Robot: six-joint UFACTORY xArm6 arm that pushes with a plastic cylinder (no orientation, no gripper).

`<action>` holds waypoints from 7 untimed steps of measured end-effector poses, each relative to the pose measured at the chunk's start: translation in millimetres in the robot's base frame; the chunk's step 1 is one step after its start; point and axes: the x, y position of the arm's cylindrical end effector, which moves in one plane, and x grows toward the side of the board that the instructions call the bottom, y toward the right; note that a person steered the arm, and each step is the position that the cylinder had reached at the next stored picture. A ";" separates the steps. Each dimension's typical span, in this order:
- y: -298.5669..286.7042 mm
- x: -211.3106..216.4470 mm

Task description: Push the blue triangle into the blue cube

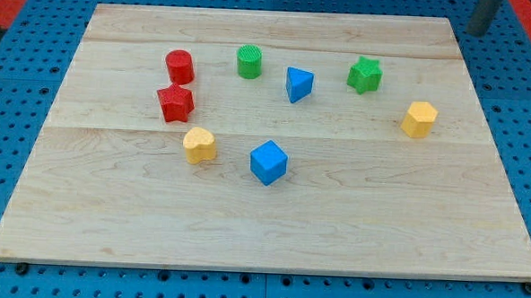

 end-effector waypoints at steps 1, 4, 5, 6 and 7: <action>-32.4 36.5; -152.7 89.5; -202.4 89.6; -236.8 90.3; -270.3 90.6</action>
